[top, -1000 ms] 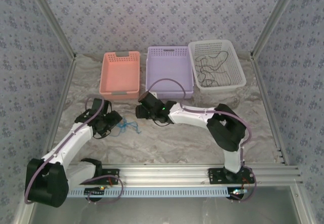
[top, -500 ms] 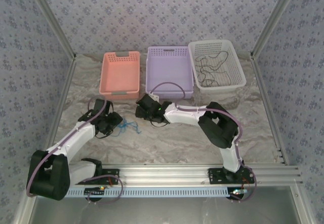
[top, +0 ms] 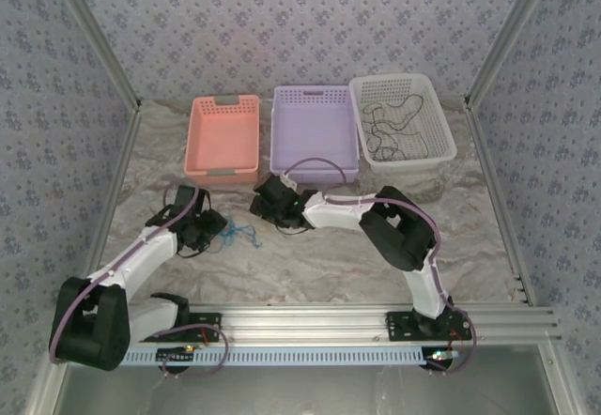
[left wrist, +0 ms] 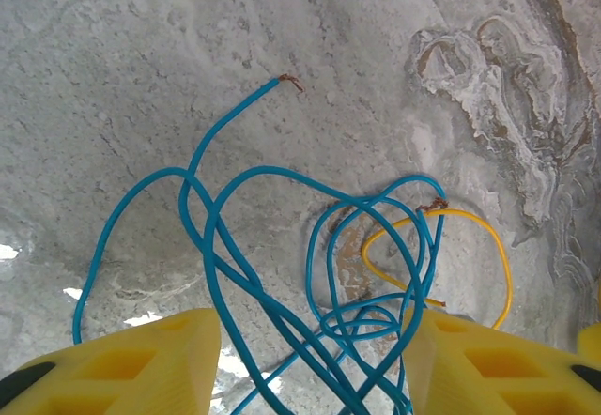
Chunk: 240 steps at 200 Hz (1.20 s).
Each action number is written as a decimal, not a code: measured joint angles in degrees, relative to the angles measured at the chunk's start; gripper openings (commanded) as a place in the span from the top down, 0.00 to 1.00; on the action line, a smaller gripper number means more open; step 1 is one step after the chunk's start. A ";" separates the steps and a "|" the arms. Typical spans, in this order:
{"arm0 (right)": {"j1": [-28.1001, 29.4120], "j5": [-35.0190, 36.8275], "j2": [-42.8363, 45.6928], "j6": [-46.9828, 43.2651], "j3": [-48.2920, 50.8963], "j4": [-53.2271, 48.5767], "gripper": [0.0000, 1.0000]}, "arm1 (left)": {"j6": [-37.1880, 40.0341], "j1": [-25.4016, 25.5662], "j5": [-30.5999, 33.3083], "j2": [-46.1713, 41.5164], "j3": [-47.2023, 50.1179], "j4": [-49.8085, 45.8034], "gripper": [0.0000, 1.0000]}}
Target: Untangle the cables
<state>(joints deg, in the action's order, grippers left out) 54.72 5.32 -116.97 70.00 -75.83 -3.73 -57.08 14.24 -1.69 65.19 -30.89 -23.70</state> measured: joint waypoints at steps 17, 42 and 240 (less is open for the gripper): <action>-0.22 -0.15 -0.35 1.42 0.39 0.66 0.77 | 0.00 0.00 0.00 0.70 0.00 0.57 0.51; -0.33 0.24 -0.46 1.88 1.03 1.46 1.00 | -0.33 0.00 0.26 2.67 0.00 1.90 0.60; -10.71 23.34 52.30 -25.07 22.56 -2.16 1.00 | 0.74 0.00 7.76 10.29 -2.51 3.48 1.00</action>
<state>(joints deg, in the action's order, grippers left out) 44.01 28.67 -64.66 44.93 -53.28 -5.89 -56.34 14.24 6.07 75.48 -33.41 -20.23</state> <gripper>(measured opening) 0.063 0.052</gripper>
